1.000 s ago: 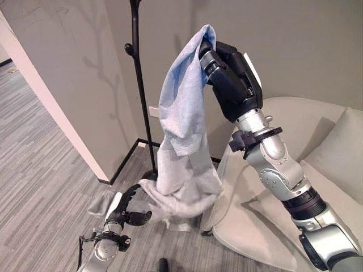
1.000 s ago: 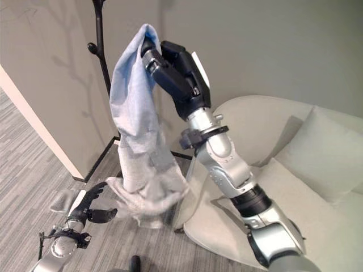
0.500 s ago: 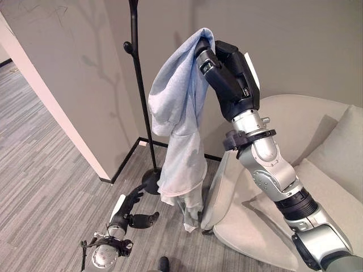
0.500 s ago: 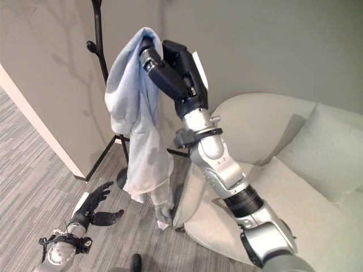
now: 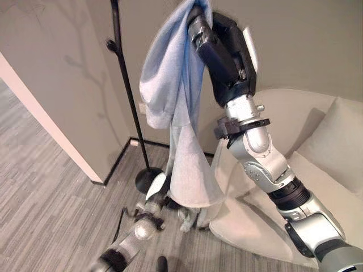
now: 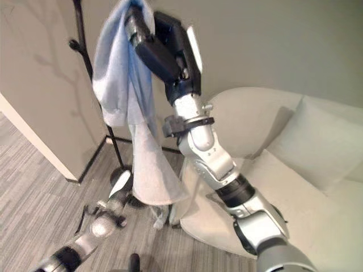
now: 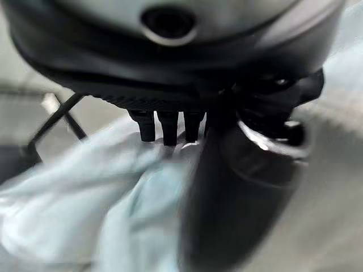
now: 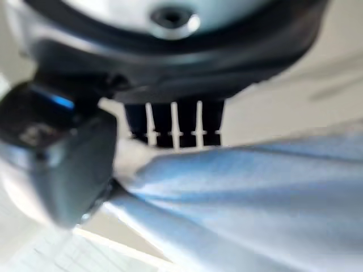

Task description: Hang the clothes on the sofa on the clothes rack.

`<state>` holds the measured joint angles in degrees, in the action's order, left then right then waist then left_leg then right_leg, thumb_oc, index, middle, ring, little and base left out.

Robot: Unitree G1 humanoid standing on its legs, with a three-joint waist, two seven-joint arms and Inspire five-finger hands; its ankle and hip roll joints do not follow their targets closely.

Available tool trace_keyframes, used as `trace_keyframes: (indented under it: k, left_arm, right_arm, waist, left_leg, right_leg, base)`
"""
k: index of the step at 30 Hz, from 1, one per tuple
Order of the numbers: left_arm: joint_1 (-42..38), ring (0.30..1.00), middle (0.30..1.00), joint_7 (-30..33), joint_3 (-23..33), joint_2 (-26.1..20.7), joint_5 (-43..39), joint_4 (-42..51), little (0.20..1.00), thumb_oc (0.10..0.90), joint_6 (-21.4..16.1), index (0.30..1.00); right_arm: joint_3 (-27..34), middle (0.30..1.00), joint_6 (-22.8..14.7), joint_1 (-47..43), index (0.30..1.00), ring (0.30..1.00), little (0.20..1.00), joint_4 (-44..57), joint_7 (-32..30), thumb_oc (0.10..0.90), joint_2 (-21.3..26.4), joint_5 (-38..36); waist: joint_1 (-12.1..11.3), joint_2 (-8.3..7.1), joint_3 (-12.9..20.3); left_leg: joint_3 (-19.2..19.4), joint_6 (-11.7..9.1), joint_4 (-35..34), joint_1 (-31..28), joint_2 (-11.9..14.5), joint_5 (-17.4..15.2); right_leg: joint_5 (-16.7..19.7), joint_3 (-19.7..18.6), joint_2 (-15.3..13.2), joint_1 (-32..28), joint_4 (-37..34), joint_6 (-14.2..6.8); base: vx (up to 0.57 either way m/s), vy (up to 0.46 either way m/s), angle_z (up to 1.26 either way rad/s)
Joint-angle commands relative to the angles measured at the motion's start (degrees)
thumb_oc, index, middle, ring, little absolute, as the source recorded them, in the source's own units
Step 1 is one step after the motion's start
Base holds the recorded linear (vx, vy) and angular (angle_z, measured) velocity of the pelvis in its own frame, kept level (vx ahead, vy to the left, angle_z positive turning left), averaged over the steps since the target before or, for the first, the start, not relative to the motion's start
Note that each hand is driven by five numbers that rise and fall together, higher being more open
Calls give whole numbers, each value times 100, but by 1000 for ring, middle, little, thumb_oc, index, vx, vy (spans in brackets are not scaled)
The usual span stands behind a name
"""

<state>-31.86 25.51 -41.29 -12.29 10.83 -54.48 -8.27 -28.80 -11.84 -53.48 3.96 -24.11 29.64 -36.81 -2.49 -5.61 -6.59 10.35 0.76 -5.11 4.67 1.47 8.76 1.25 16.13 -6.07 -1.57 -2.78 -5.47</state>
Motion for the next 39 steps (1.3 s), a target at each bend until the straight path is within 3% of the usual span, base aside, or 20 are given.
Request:
trace_keyframes:
  k: [1, 5, 6, 9, 17, 18, 19, 21, 22, 29, 30, 33, 36, 39]
  left_arm:
    - [2, 300, 300, 471, 152, 87, -68, 844, 300, 400, -431, 300]
    - [2, 300, 300, 471, 152, 87, -68, 844, 300, 400, -431, 300]
    - [511, 300, 300, 970, 1065, -96, -556, 540, 300, 400, -218, 300]
    - [659, 300, 300, 1130, 1386, -265, -543, 580, 300, 400, -195, 300]
    - [671, 300, 300, 1130, 1386, -270, -541, 590, 300, 400, -190, 300]
    - [1053, 300, 300, 1332, 1945, -658, -408, 904, 300, 400, -220, 300]
    - [2749, 300, 300, 1499, 3407, -1639, 67, 2379, 300, 400, -258, 300]
    - [2755, 300, 300, 1498, 3409, -1643, 66, 2383, 300, 400, -256, 300]
    - [3292, 300, 300, 1549, 4058, -1923, 347, 2889, 300, 400, -233, 300]
    - [3316, 300, 300, 1542, 4067, -1932, 347, 2911, 300, 400, -222, 300]
    - [3727, 300, 300, 1639, 4875, -2194, 905, 3797, 300, 400, -187, 300]
    - [3740, 300, 300, 1661, 4973, -2250, 1020, 3913, 300, 400, -177, 300]
    - [3642, 300, 300, 2077, 5996, -2666, 1707, 4900, 300, 400, -63, 300]
    - [3598, 300, 300, 2141, 6019, -2686, 1782, 5041, 300, 400, -75, 300]
  right_arm:
    - [586, 300, -936, -1198, 300, 300, 300, 335, -406, 400, 40, 258]
    - [586, 300, -936, -1197, 300, 300, 300, 335, -406, 400, 41, 259]
    - [694, 300, -1009, -791, 300, 300, 300, 681, -378, 400, 430, 102]
    - [802, 300, -1010, -613, 300, 300, 300, 768, -403, 400, 550, 228]
    - [805, 300, -1006, -602, 300, 300, 300, 778, -406, 400, 545, 233]
    - [1036, 300, -1004, -308, 300, 300, 300, 867, -390, 400, 750, 378]
    - [1808, 300, -985, 609, 300, 300, 300, 1069, -226, 400, 1220, 547]
    - [1810, 300, -984, 614, 300, 300, 300, 1072, -226, 400, 1215, 548]
    - [2200, 300, -948, 1052, 300, 300, 300, 1107, -147, 400, 1310, 618]
    - [2207, 300, -942, 1069, 300, 300, 300, 1119, -147, 400, 1297, 620]
    - [2670, 300, -783, 1872, 300, 300, 300, 1311, -32, 400, 1043, 1050]
    - [2732, 300, -739, 2022, 300, 300, 300, 1344, -8, 400, 972, 1178]
    - [3503, 300, -352, 3467, 300, 300, 300, 1458, -23, 400, 602, 2547]
    - [3590, 300, -298, 3770, 300, 300, 300, 1446, -34, 400, 485, 2757]
  waist:
    - [-91, -164, 329]
    - [-91, -164, 328]
    - [-86, -105, 463]
    - [-94, -62, 504]
    - [-88, -64, 509]
    - [-146, 12, 511]
    - [-308, 114, 565]
    - [-293, 105, 596]
    - [-350, 180, 594]
    - [-340, 167, 618]
    - [-393, 284, 618]
    - [-389, 305, 633]
    - [-355, 488, 683]
    - [-342, 471, 711]
  left_leg:
    - [-339, -402, 11, -662, 307, -1018]
    - [-339, -402, 11, -664, 307, -1018]
    - [-346, -433, 11, -777, 305, -1052]
    - [-365, -445, 11, -783, 304, -1038]
    - [-370, -445, 11, -783, 305, -1038]
    - [-371, -465, 11, -818, 317, -1057]
    - [-401, -459, 11, -803, 302, -1057]
    - [-411, -456, 11, -768, 295, -1048]
    - [-420, -454, 11, -781, 295, -1061]
    - [-424, -452, 11, -762, 290, -1056]
    - [-447, -441, 11, -773, 285, -1075]
    - [-455, -437, 11, -760, 280, -1072]
    - [-476, -432, 11, -830, 269, -1162]
    - [-486, -419, 11, -813, 251, -1125]
  right_leg:
    - [181, 3, -96, 69, -153, -171]
    - [181, 2, -96, 68, -153, -171]
    - [103, 45, -64, -107, -180, -138]
    - [81, 77, -60, -128, -192, -142]
    - [80, 81, -59, -130, -193, -142]
    - [56, 95, -51, -177, -207, -150]
    - [61, 100, -48, -192, -222, -170]
    - [64, 110, -55, -163, -222, -171]
    - [59, 97, -57, -182, -222, -177]
    - [60, 100, -62, -166, -222, -178]
    - [54, 100, -78, -194, -222, -180]
    - [52, 96, -83, -185, -222, -181]
    - [-7, 102, -100, -279, -217, -200]
    - [23, 114, -127, -266, -222, -202]
  base:
    - [-6, -25, -45]
    - [25, -2, -1]
    - [91, -5, 1]
    - [42, 1, 3]
    - [3, 0, 8]
    - [0, 0, 0]
    - [23, 1, -4]
    - [5, 2, -6]
    - [9, 4, 6]
    - [5, -1, 4]
    - [26, -13, -4]
    - [11, -5, -7]
    - [72, -24, 5]
    - [10, 3, 3]
